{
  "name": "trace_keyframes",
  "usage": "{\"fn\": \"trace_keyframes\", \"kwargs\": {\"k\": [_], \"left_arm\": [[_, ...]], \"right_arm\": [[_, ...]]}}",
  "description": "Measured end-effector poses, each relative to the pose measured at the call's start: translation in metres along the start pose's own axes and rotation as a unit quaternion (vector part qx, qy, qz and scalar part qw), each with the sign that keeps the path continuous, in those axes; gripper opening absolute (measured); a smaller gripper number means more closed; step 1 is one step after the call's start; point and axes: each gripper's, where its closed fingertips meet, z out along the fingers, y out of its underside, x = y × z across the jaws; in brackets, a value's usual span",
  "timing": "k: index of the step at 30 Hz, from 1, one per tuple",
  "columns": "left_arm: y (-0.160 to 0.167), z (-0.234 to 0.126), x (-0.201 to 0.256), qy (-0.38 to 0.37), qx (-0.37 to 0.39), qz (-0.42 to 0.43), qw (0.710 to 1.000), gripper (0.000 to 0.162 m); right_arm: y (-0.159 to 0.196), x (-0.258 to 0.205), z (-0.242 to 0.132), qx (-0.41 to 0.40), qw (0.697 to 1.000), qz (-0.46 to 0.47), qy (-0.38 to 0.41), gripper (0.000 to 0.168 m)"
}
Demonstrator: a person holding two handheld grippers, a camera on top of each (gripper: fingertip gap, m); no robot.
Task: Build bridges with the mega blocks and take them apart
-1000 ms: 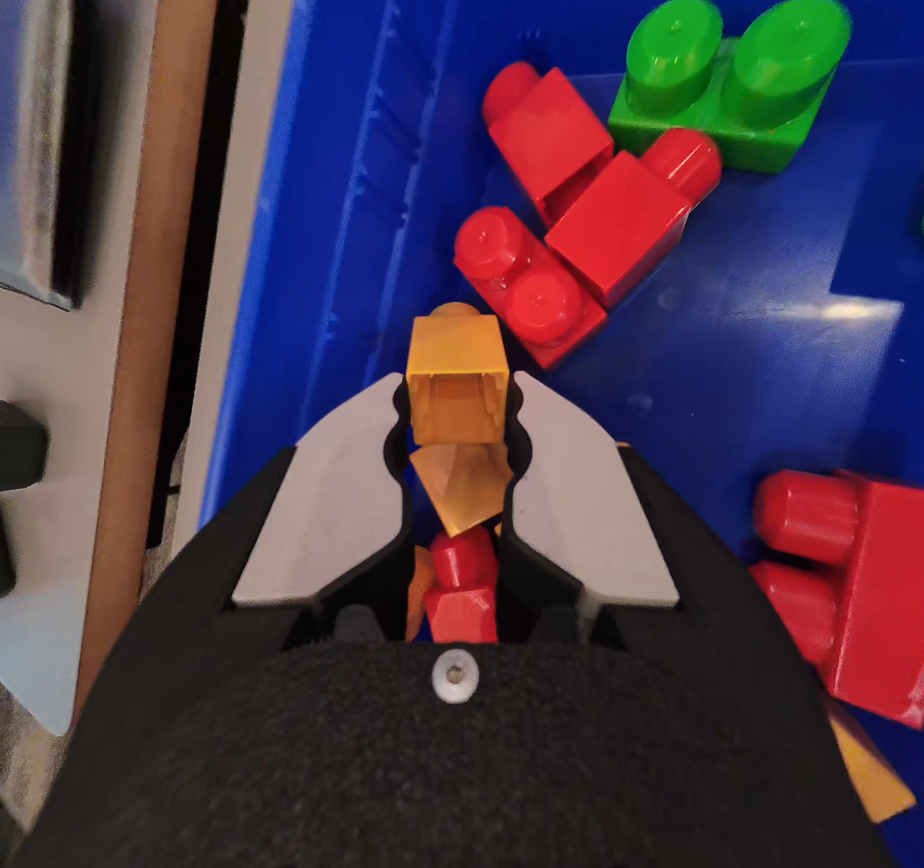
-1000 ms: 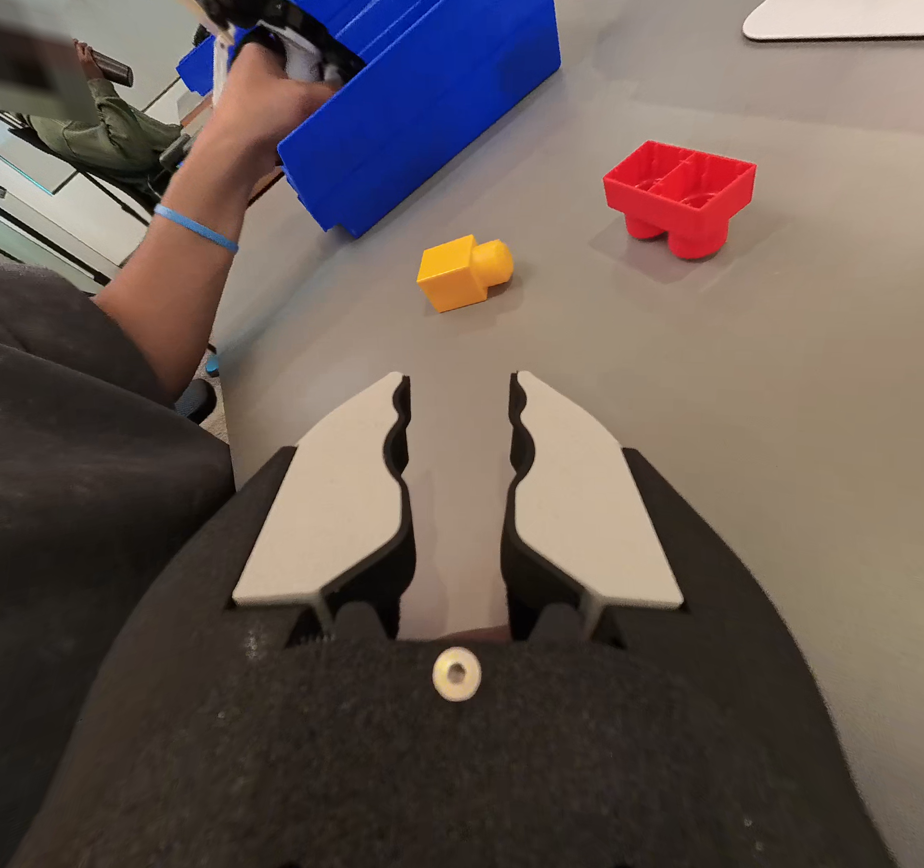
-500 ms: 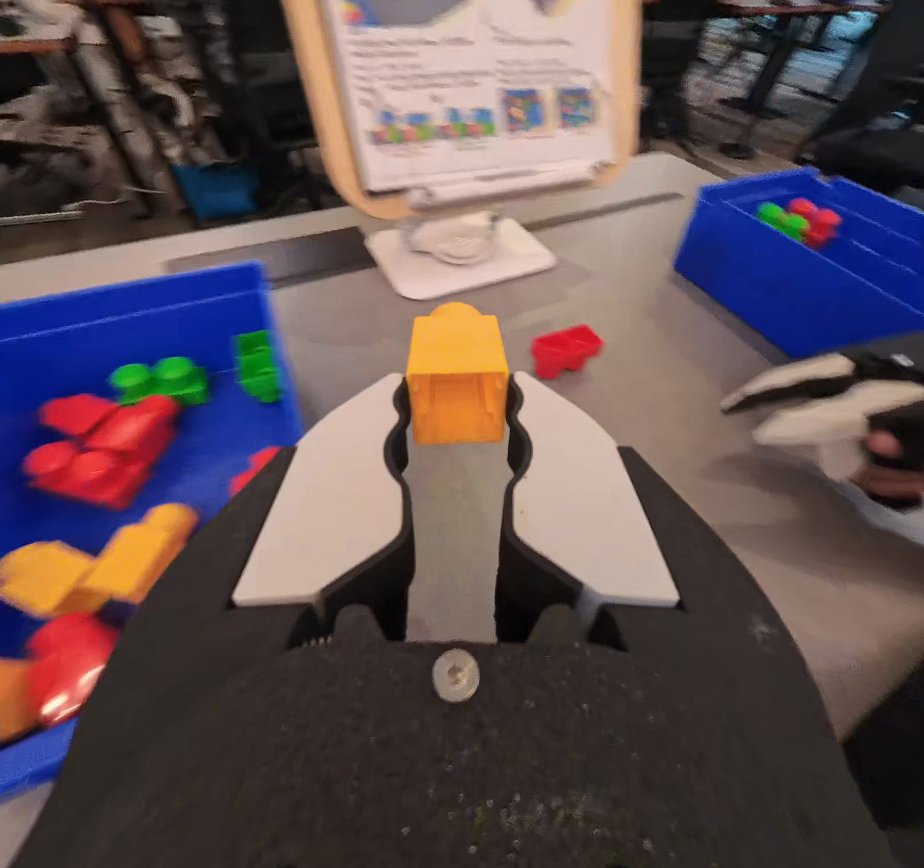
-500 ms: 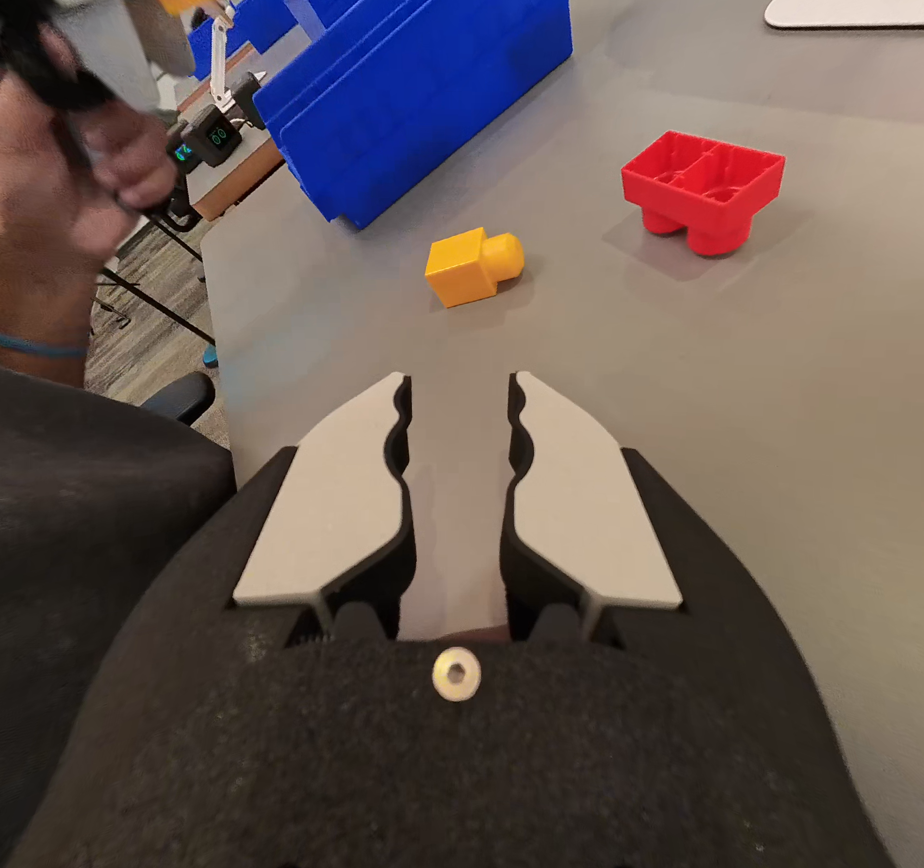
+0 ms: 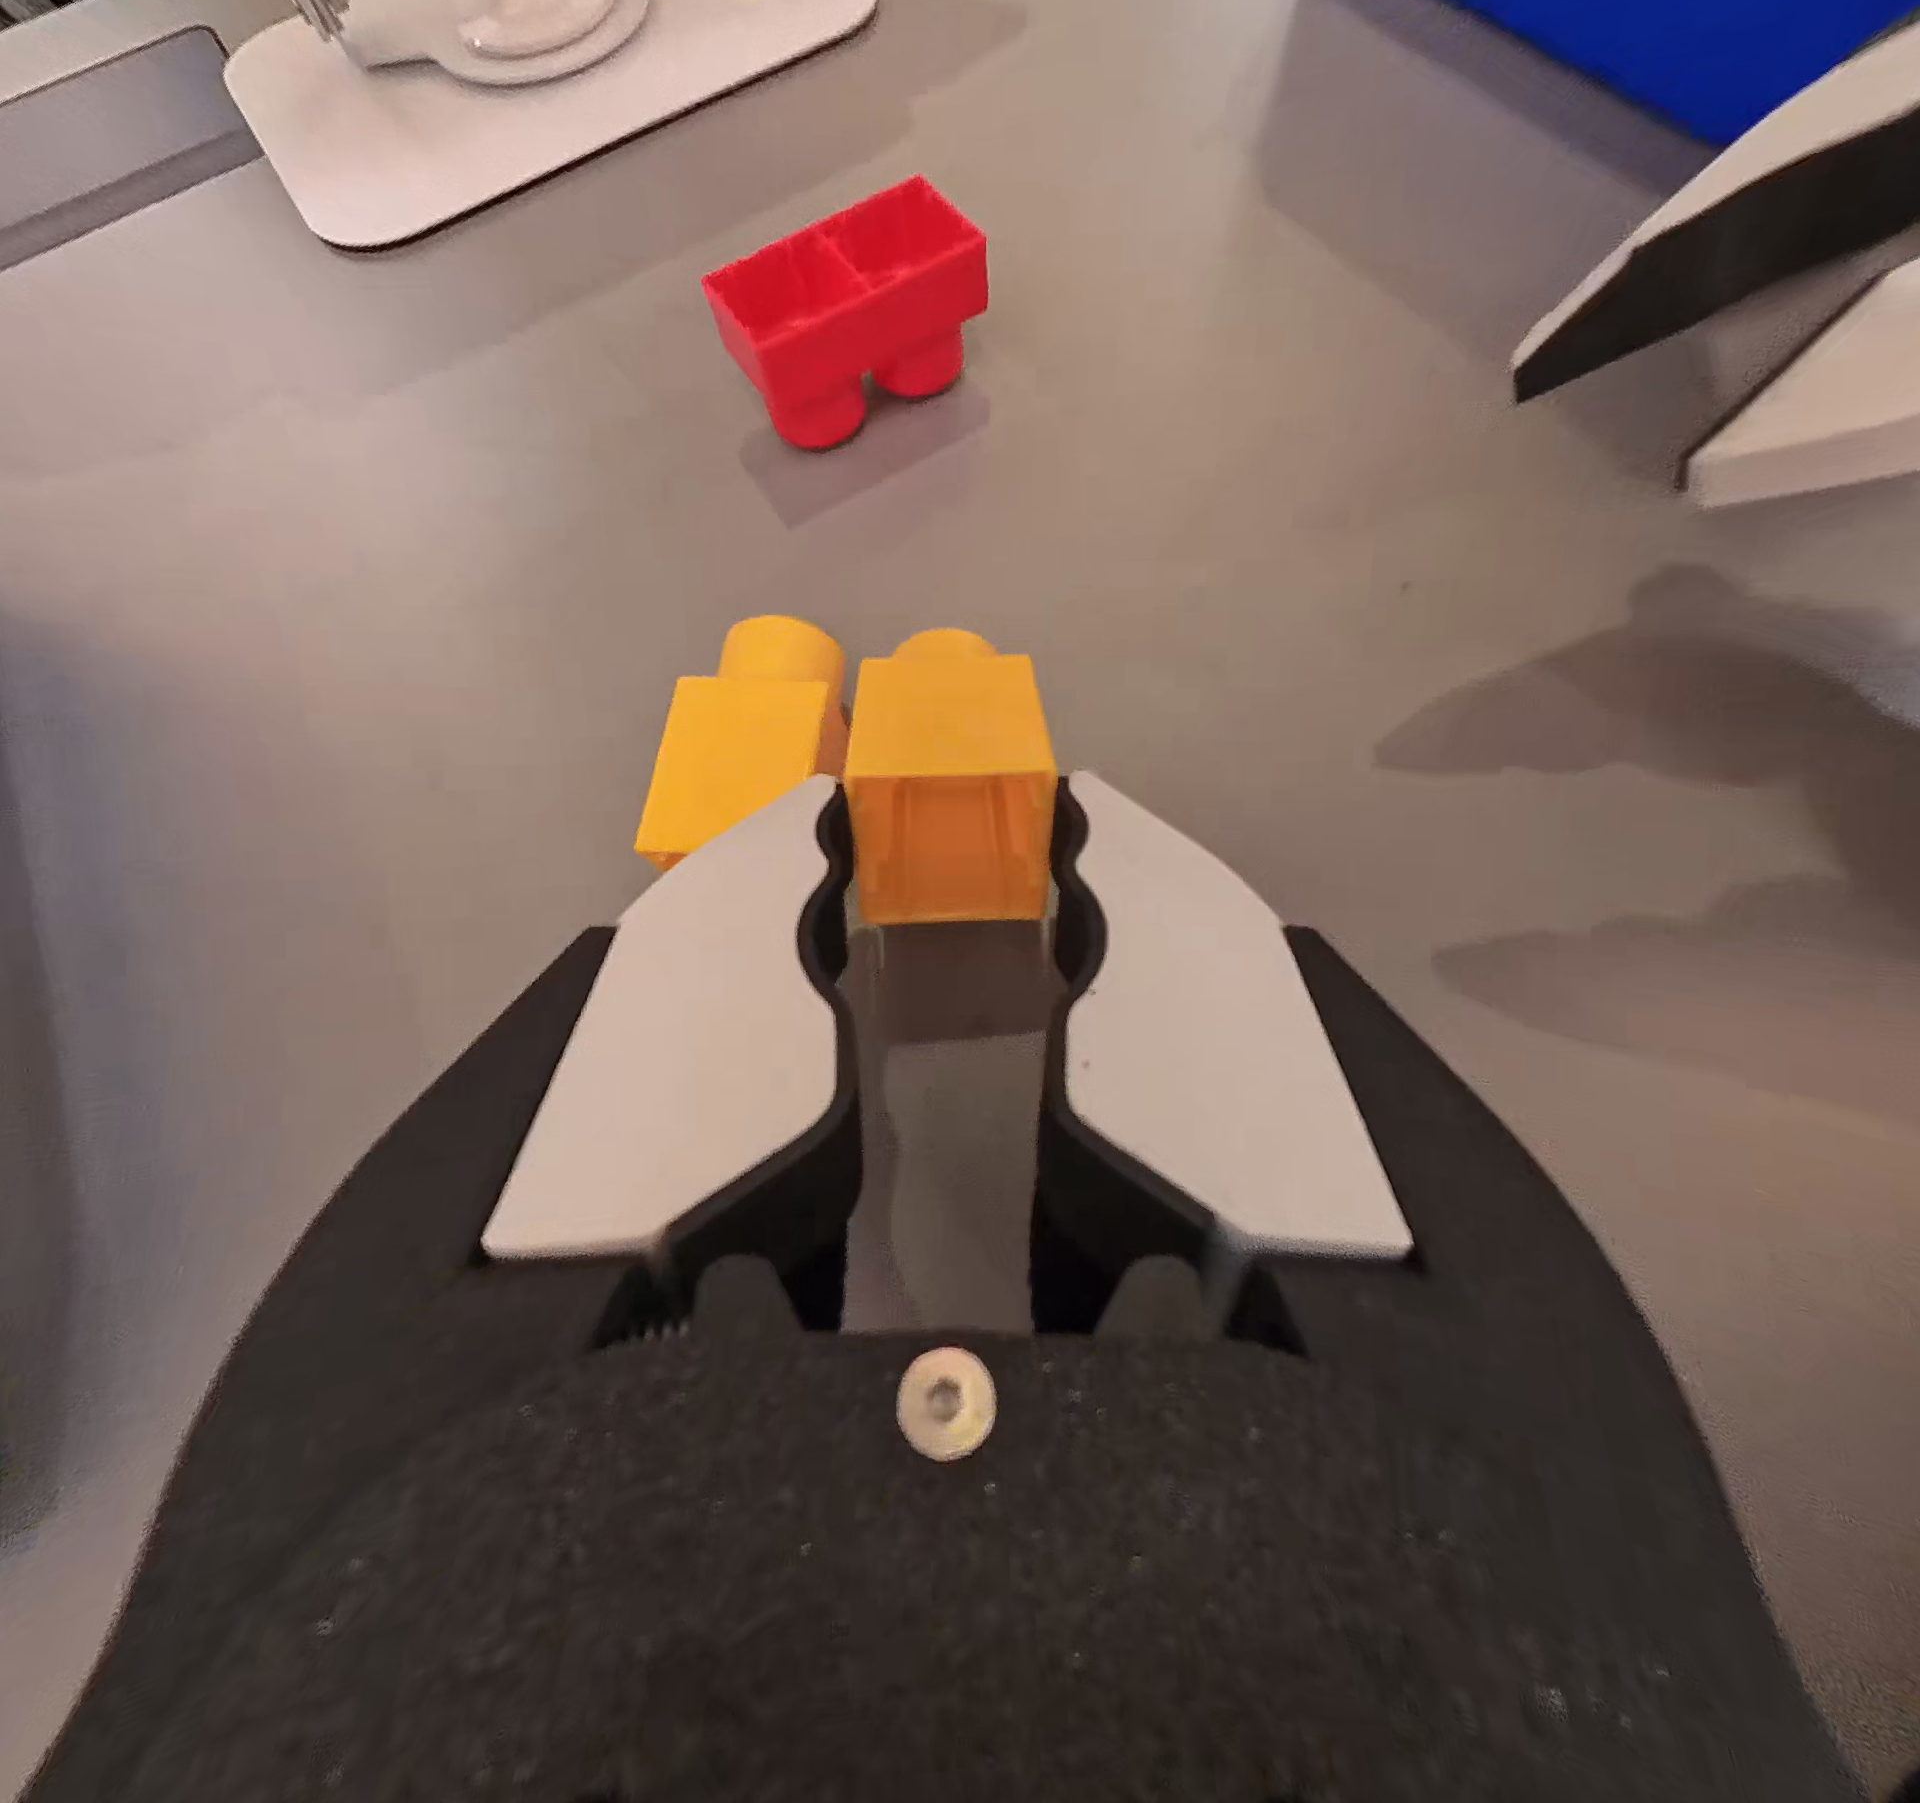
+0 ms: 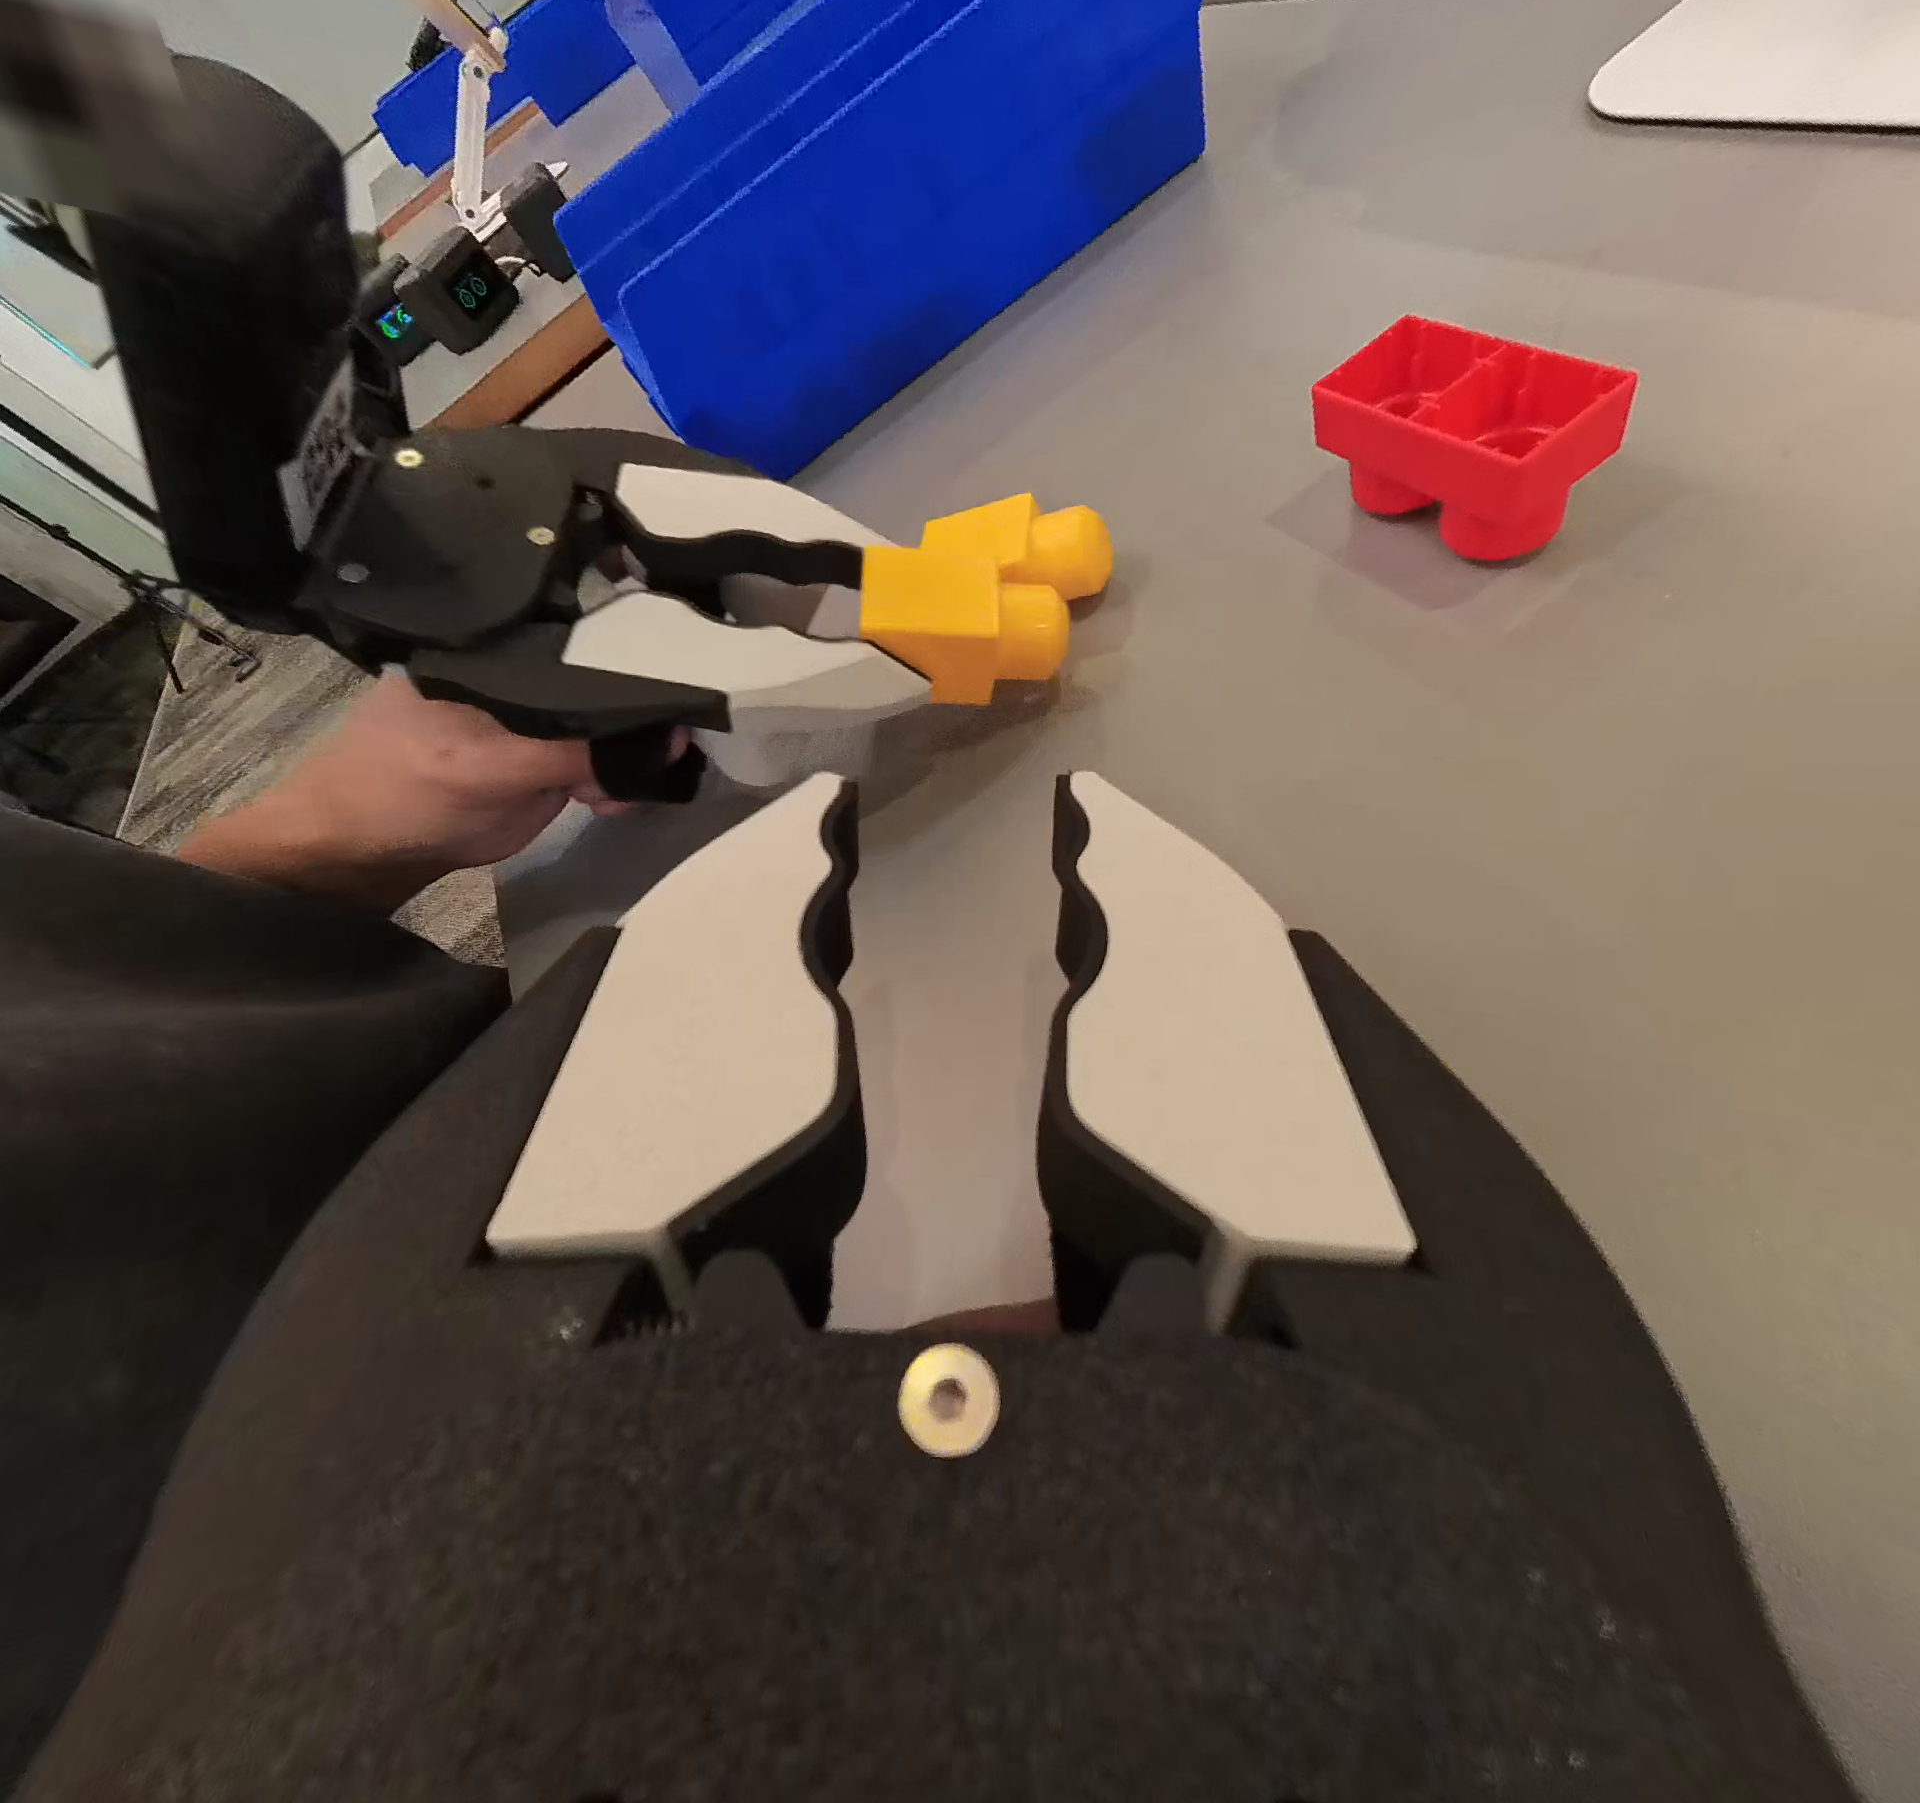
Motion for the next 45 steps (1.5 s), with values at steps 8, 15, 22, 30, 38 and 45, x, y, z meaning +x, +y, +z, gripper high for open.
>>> {"fn": "trace_keyframes", "kwargs": {"k": [8, 15, 22, 30, 38, 45], "left_arm": [[0.008, 0.006, -0.008, -0.082, -0.020, 0.071, 0.994, 0.046], [0.006, 0.001, -0.015, -0.122, -0.031, 0.109, 0.986, 0.050], [0.004, -0.016, -0.010, -0.023, -0.050, 0.084, 0.995, 0.068], [0.017, -0.009, -0.048, 0.036, -0.160, 0.138, 0.977, 0.098], [0.020, 0.012, -0.041, 0.078, -0.181, 0.152, 0.969, 0.095], [0.024, 0.020, -0.041, 0.083, -0.191, 0.143, 0.968, 0.094]], "right_arm": [[0.000, 0.002, 0.000, 0.000, 1.000, 0.003, 0.000, 0.036], [0.003, 0.001, 0.002, -0.005, 1.000, 0.004, -0.003, 0.036], [0.003, 0.003, 0.002, -0.006, 1.000, 0.008, -0.003, 0.036], [0.002, 0.002, 0.000, -0.004, 1.000, 0.007, -0.003, 0.036], [0.001, 0.004, -0.001, -0.003, 1.000, 0.005, 0.003, 0.036], [0.003, 0.003, 0.001, -0.006, 1.000, 0.005, 0.000, 0.036]]}}
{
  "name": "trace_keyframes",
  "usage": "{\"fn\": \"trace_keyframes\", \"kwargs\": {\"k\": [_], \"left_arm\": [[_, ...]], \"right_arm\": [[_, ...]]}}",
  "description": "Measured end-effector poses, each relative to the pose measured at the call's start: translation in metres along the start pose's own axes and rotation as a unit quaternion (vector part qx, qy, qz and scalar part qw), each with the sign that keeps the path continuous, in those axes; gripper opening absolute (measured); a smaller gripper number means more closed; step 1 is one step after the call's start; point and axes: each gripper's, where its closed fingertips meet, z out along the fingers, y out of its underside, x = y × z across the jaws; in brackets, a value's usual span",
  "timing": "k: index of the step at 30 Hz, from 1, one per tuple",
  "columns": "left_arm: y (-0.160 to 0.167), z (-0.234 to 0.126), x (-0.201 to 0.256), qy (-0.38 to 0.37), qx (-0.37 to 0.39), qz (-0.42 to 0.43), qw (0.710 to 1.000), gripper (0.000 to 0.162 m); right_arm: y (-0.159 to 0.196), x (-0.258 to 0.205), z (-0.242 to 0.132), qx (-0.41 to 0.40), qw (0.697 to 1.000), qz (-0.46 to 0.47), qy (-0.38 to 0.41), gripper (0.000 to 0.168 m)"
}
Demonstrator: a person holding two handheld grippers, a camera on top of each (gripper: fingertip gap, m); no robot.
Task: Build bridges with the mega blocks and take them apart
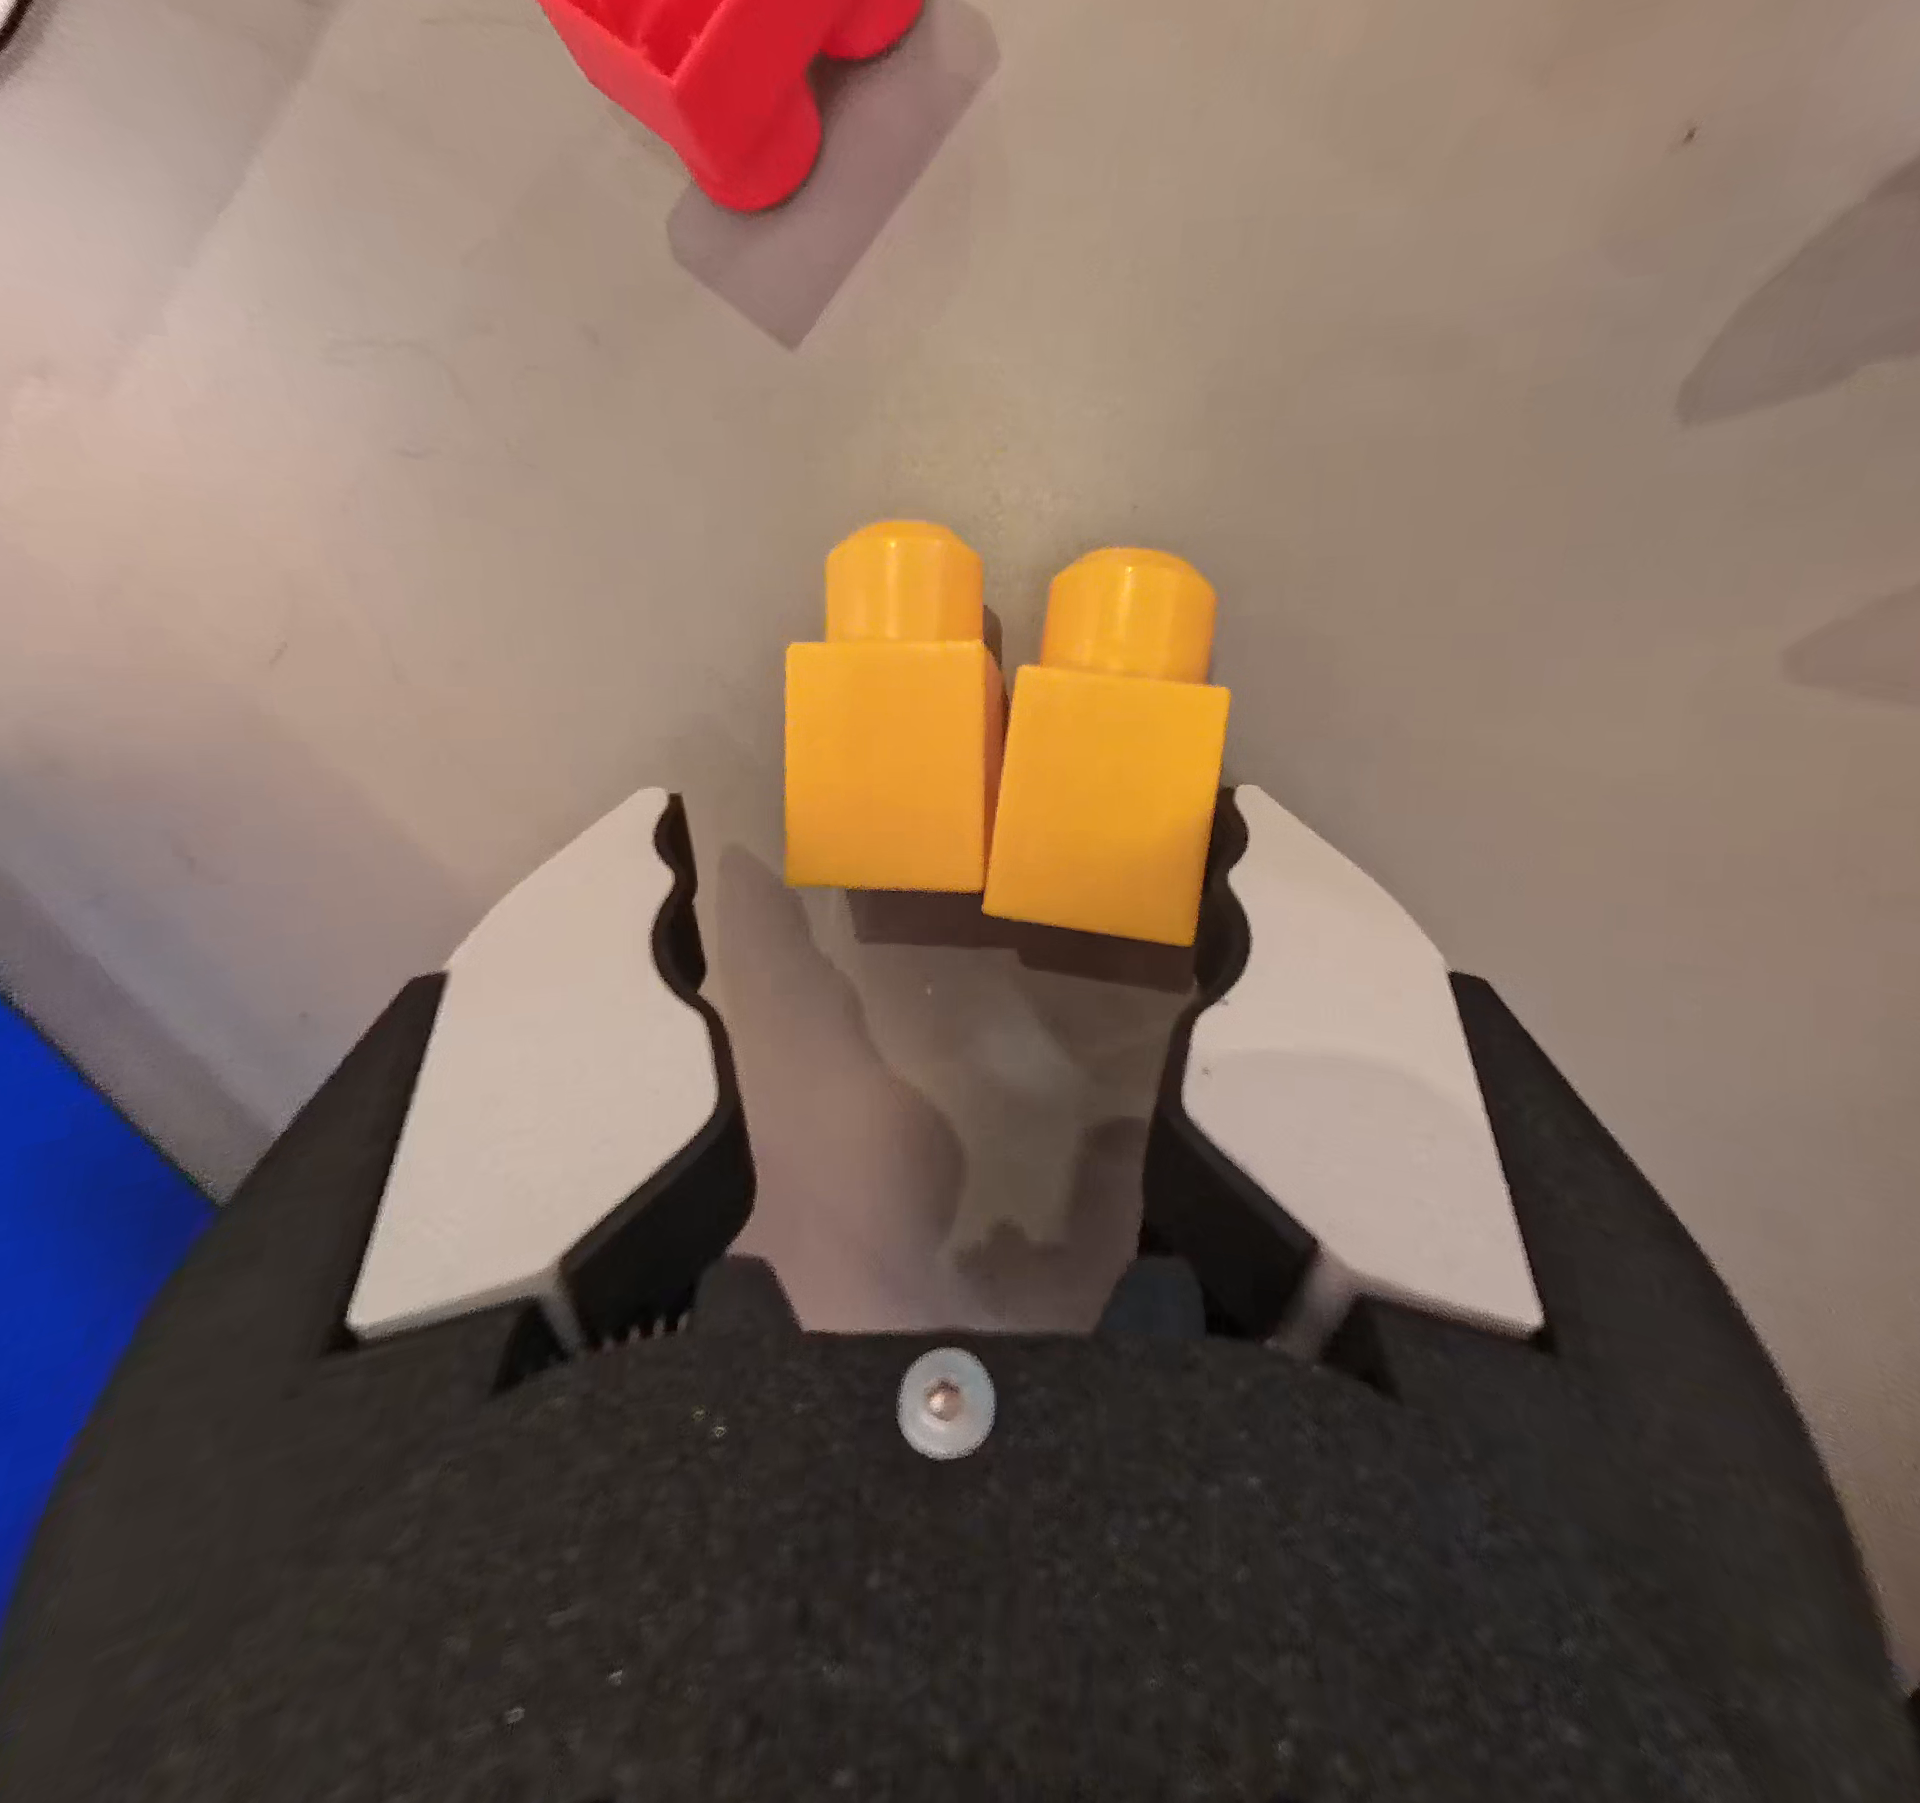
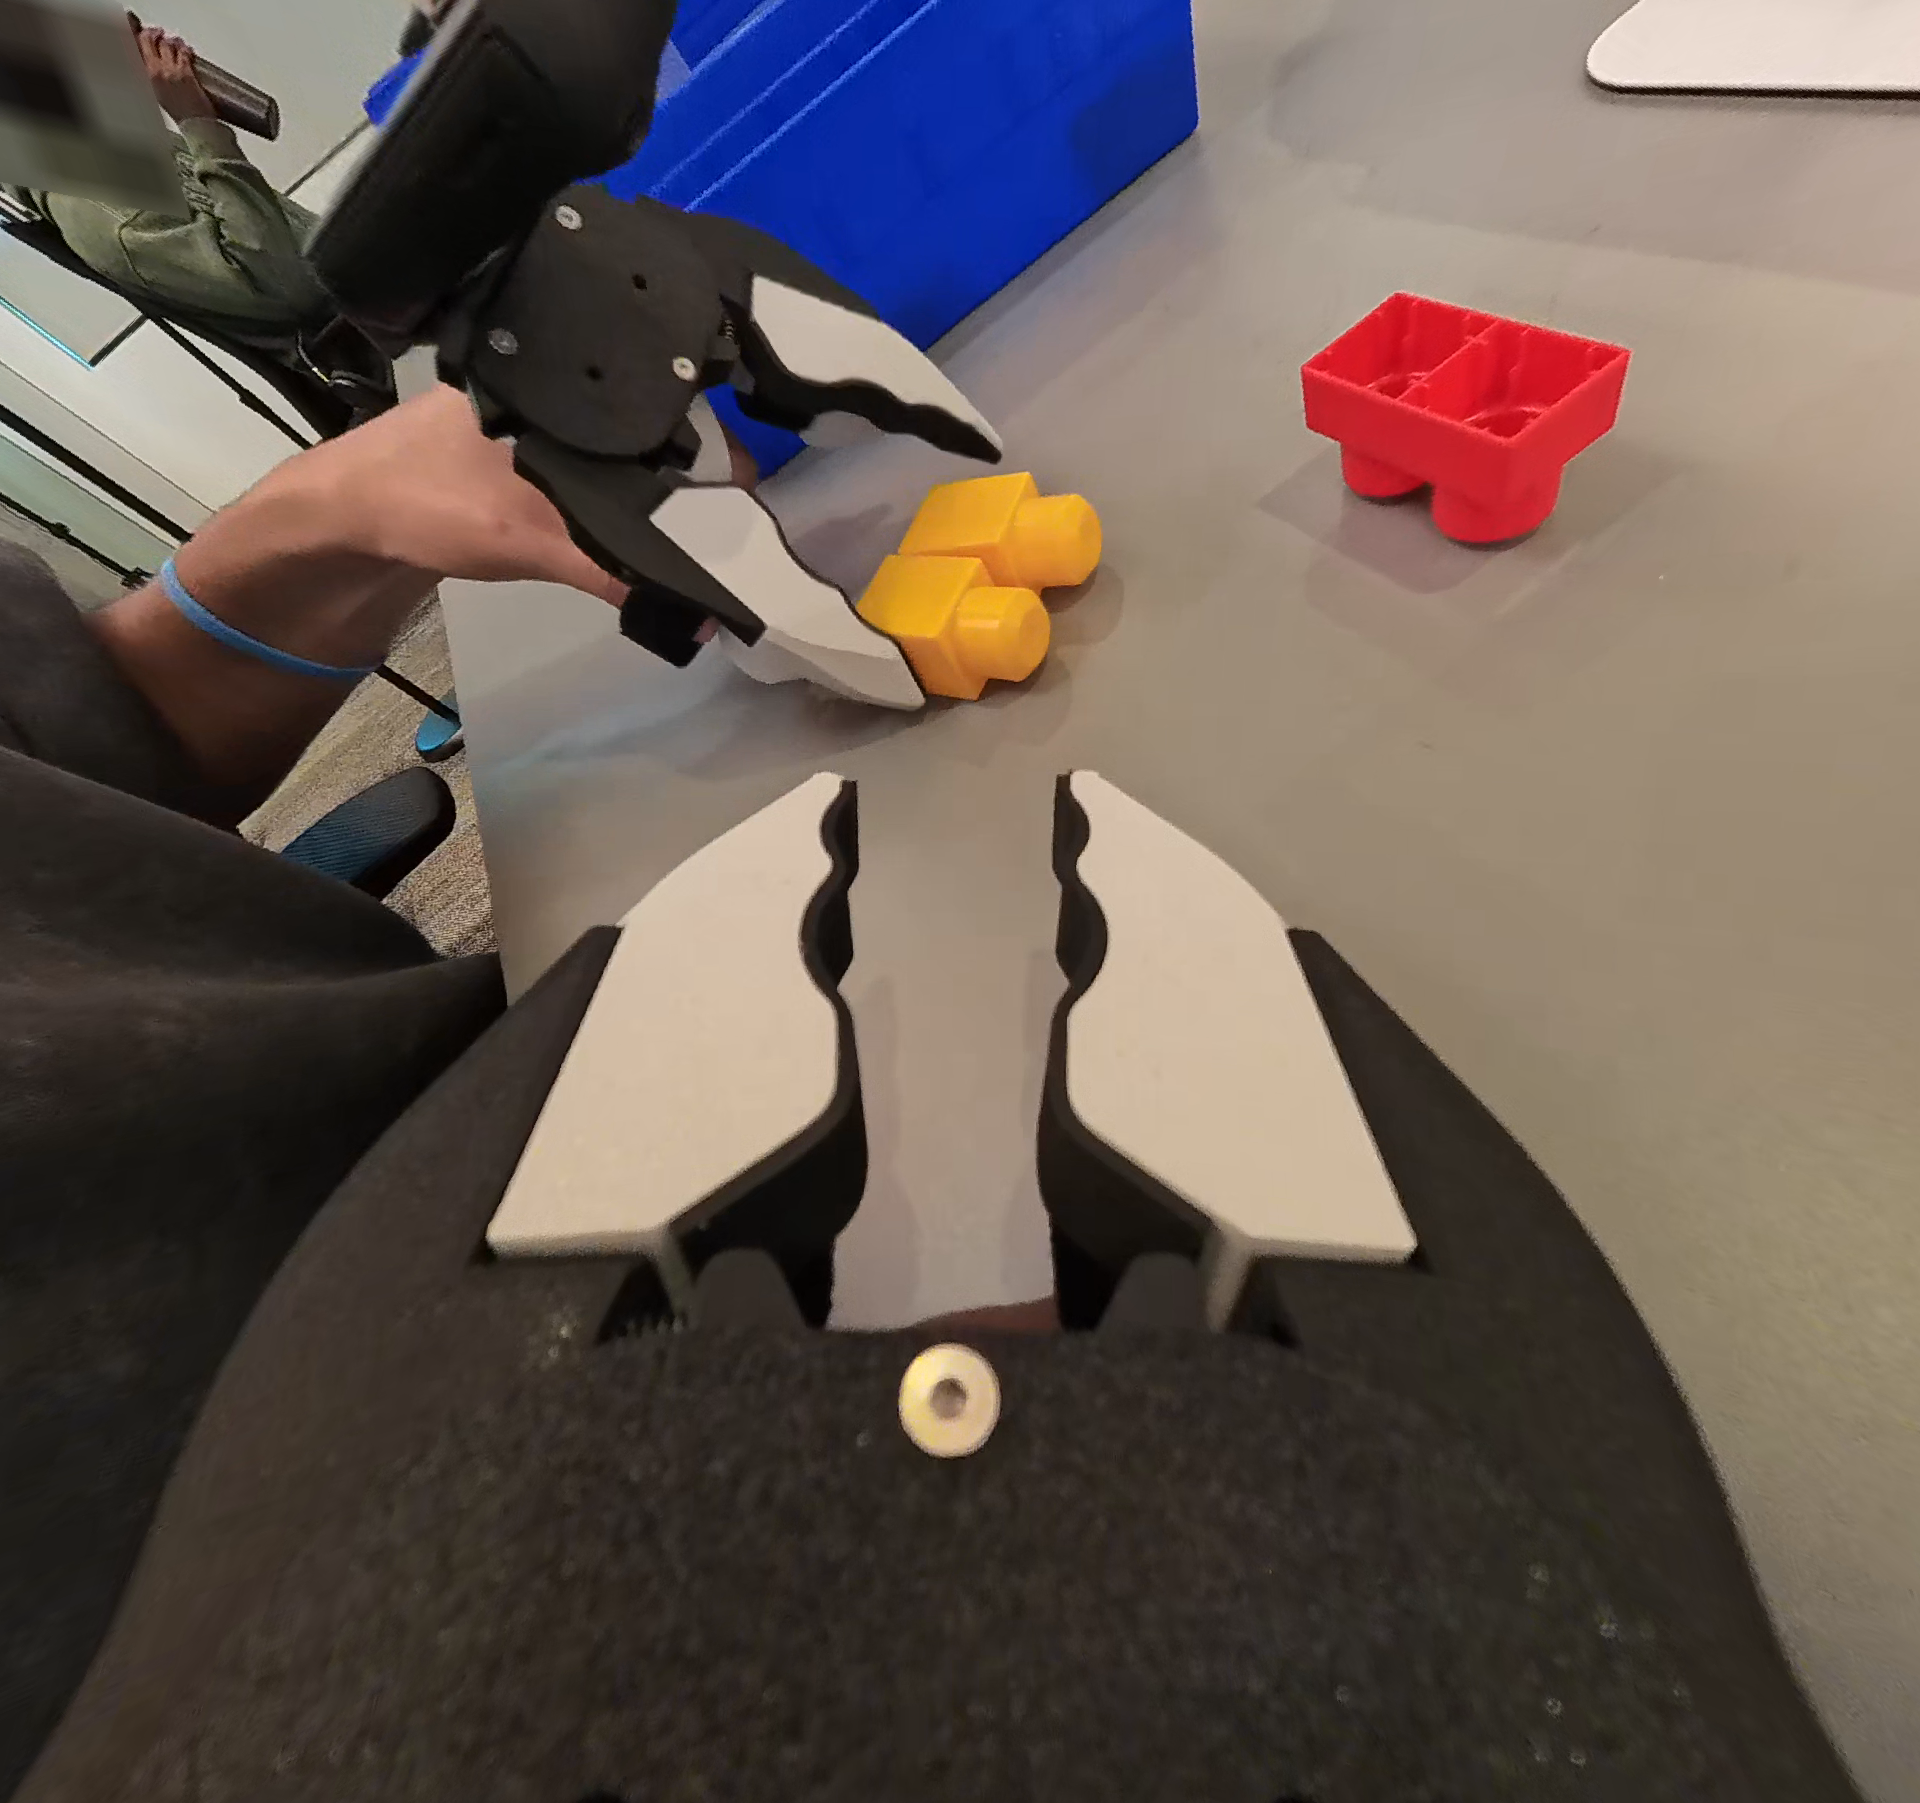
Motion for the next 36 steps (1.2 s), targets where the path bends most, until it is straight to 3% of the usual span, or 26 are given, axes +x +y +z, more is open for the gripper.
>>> {"fn": "trace_keyframes", "kwargs": {"k": [10, 36], "left_arm": [[-0.001, 0.009, 0.008, 0.052, -0.014, -0.010, 0.998, 0.080], [-0.001, 0.008, 0.008, 0.078, -0.033, 0.007, 0.996, 0.076]], "right_arm": [[-0.001, 0.002, -0.002, 0.003, 1.000, 0.001, 0.001, 0.036], [-0.001, 0.005, -0.003, 0.002, 1.000, 0.006, 0.000, 0.036]]}}
